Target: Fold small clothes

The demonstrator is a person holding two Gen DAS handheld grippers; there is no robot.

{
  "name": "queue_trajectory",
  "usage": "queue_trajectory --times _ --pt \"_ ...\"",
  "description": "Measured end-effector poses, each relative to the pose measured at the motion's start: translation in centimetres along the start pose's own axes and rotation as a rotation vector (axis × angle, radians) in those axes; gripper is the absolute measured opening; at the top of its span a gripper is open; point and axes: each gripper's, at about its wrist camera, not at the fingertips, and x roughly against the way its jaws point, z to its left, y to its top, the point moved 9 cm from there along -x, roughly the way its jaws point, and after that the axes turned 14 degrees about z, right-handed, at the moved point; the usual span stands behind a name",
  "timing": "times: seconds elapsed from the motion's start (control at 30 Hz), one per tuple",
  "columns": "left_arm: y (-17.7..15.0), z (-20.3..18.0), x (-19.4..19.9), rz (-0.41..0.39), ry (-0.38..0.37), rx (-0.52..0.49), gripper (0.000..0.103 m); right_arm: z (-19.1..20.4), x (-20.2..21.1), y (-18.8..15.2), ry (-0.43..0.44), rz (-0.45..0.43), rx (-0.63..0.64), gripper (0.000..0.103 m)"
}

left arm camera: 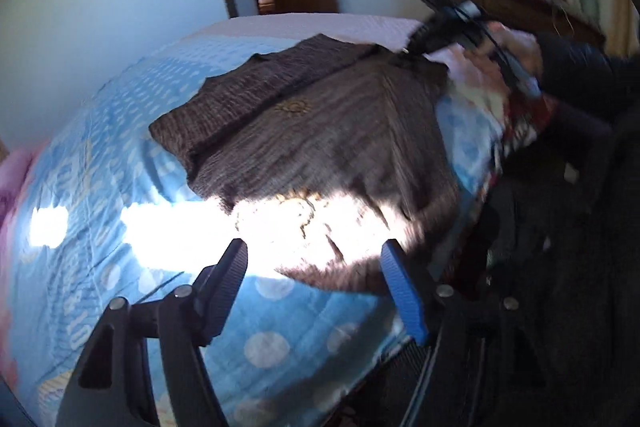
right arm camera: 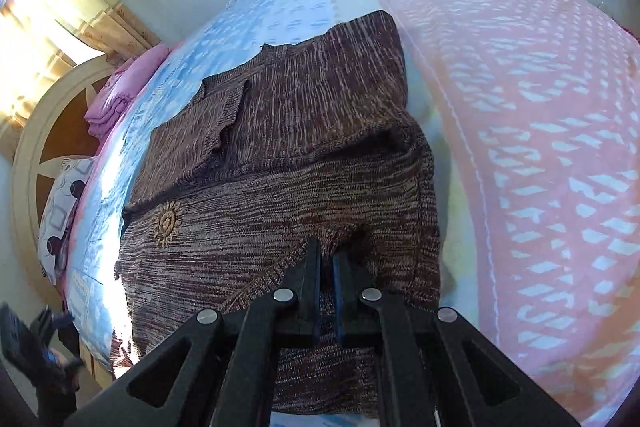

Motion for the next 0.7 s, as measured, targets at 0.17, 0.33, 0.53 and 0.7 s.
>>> queue_trajectory --times 0.17,0.33,0.53,0.7 --pt "-1.4 -2.8 -2.6 0.046 0.191 -0.234 0.073 0.1 -0.2 -0.1 0.007 0.006 -0.006 0.005" --pt "-0.1 -4.7 -7.0 0.07 0.297 -0.428 0.051 -0.1 -0.1 -0.2 0.032 0.006 -0.043 0.005" --pt "2.0 -6.0 -7.5 0.06 0.159 -0.47 0.034 -0.2 0.0 -0.3 0.026 0.013 -0.043 0.005" --pt "4.4 -1.3 -6.5 0.07 -0.297 -0.007 0.021 -0.2 -0.2 0.3 0.061 0.026 -0.061 0.005"
